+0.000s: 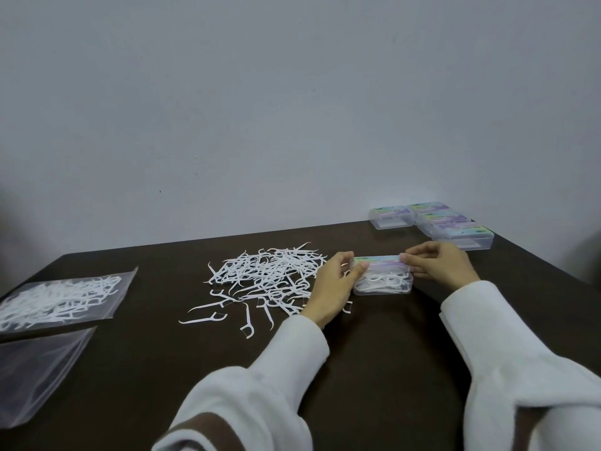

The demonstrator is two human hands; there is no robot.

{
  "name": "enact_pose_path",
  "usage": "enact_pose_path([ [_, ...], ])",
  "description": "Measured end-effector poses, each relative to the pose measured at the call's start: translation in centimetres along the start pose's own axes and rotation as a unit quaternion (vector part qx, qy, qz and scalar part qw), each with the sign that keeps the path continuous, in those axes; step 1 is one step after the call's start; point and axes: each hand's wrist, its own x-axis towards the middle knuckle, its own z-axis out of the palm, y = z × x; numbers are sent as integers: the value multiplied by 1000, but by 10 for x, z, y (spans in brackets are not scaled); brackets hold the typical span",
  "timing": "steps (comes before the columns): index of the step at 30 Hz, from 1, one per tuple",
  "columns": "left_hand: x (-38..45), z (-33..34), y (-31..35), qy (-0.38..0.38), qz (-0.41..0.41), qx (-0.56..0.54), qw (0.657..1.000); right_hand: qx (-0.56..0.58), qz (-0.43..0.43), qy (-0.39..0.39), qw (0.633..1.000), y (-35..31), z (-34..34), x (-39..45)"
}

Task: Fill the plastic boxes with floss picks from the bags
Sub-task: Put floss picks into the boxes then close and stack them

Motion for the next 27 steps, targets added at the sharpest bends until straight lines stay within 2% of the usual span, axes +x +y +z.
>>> enact_pose_path([
  [4,0,-1,0,5,2,-5,1000,14,-3,-3,1000,-1,0,-3],
  [11,3,-3,-4,-35,-5,1,999,-27,-7,-26,999,3,-2,3],
  [20,4,-2,-8,-42,10,34,999,-62,-2,-51,997,4,0,5],
  [27,3,-3,-6,-30,13,48,998,-11,6,-43,999,2,1,2],
])
